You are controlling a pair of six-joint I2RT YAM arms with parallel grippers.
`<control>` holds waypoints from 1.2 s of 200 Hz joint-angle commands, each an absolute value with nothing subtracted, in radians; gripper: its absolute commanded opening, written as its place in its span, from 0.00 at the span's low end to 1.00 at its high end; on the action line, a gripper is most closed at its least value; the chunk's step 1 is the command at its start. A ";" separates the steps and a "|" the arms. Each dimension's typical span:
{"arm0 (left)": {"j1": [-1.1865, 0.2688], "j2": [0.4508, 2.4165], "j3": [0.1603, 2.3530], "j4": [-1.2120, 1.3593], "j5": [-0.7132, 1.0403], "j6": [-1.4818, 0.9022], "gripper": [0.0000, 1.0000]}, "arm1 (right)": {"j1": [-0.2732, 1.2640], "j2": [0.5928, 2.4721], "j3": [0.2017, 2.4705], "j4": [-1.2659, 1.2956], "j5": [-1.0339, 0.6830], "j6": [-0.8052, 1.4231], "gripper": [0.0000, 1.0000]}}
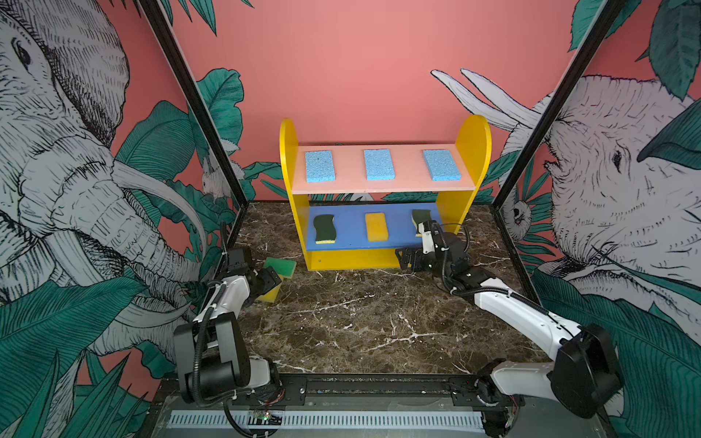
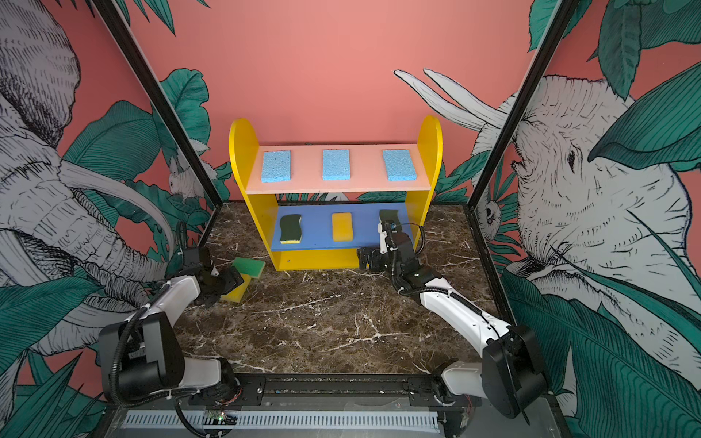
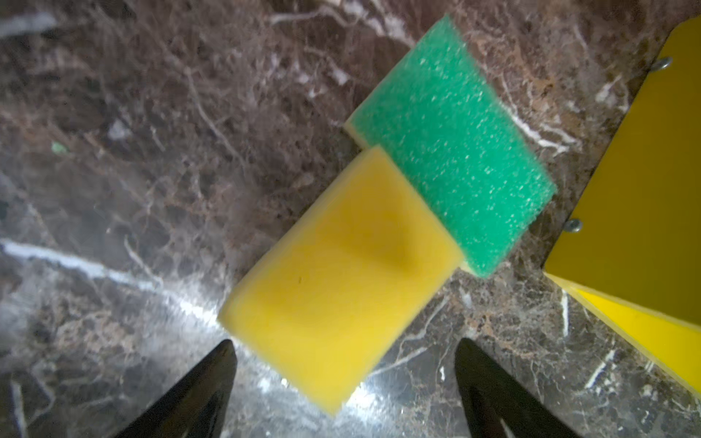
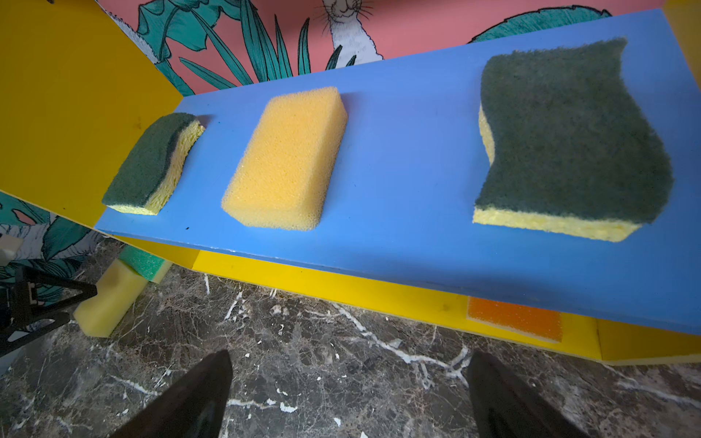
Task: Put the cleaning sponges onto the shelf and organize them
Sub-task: 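Lower the left gripper onto the yellow sponge beside the green sponge, then close the left gripper on the yellow sponge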
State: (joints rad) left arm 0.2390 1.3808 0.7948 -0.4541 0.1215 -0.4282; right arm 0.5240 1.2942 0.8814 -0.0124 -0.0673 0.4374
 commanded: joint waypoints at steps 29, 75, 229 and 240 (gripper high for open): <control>0.243 1.435 0.842 -0.347 0.156 -0.330 0.95 | 0.528 1.258 0.877 0.012 -0.056 0.402 0.99; 0.238 1.434 0.767 -0.273 0.234 -0.371 0.95 | 0.528 1.275 0.881 0.015 -0.067 0.390 0.99; 0.165 1.236 0.756 -0.536 0.026 -0.348 0.99 | 0.528 1.181 0.788 0.049 -0.094 0.408 0.99; 0.172 1.275 0.767 -0.517 0.009 -0.340 0.99 | 0.528 1.180 0.787 0.046 -0.091 0.408 0.99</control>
State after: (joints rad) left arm 0.1642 1.2129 0.7330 -0.4908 0.0841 -0.3676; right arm 0.5240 1.2030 0.7982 0.0055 -0.0887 0.4057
